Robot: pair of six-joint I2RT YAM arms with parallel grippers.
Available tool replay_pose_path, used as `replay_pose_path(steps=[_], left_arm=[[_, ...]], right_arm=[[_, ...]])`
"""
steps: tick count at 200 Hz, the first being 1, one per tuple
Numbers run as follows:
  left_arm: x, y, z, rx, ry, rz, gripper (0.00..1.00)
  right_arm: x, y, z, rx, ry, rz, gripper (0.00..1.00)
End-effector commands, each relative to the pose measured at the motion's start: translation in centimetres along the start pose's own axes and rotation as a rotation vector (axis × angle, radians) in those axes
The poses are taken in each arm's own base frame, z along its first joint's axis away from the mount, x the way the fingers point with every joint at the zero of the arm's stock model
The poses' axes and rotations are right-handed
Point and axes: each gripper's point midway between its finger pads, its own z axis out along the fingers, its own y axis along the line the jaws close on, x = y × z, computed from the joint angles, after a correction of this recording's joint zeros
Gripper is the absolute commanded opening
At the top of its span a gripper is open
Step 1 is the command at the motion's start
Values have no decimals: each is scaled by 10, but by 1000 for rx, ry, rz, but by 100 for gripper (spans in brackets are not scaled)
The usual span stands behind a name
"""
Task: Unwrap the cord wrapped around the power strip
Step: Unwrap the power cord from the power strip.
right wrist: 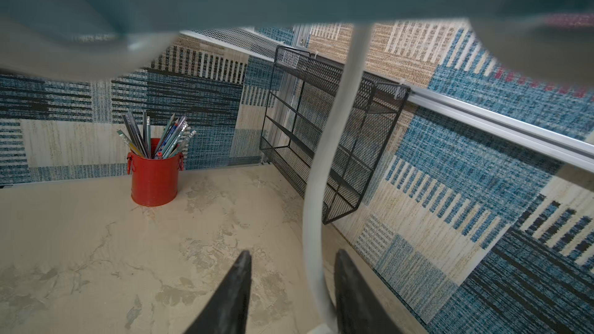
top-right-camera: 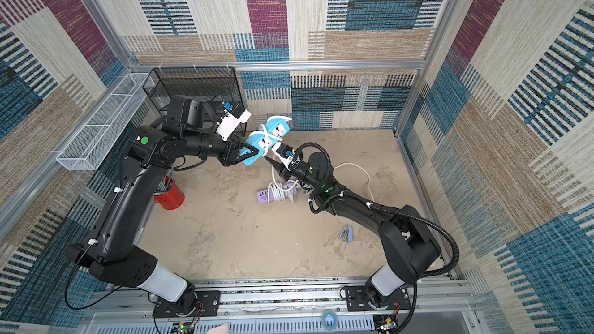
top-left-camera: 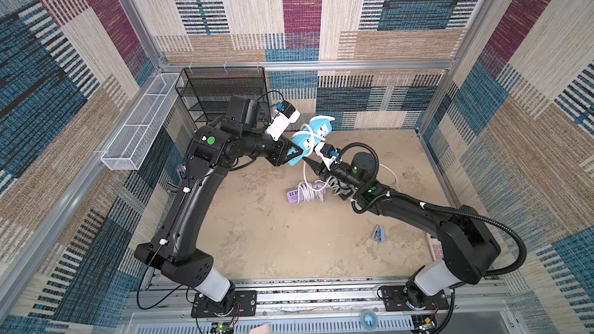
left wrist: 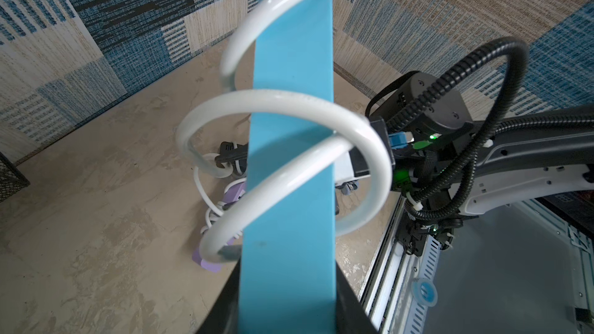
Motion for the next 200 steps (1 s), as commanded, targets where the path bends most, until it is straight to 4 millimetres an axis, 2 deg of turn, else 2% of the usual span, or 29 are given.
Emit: replay_pose_path(steps=[1,15,57,80,106,132,153,169,200], left_arm=[[-4,-8,-6,26,-24,5,0],[0,-7,-5,23,-17,3,0],[12,-4,-3,5,12,-5,0],[19,-5,-2,12,24,-9,0],[31,-7,2,30,53,-25,0],[44,-5,13,45,79,-48,0],[50,5,21,10,83,-55,0],[49,15,22,-35,76,-52,0],[39,37,23,-126,44,-45,0]], right_arm=[[-14,-10,1,43,-50,10,13],[-15,-13,0,62,-49,15,0],[-21,-26,-15,116,-49,23,0],[-28,-51,-29,171,-50,25,0],[-48,-84,-41,218,-72,-3,0],[-78,-102,-41,237,-89,-67,0],[-98,-108,-45,255,-98,-104,0],[-106,-111,-57,280,-96,-117,0],[-98,-99,-85,293,-44,-97,0]])
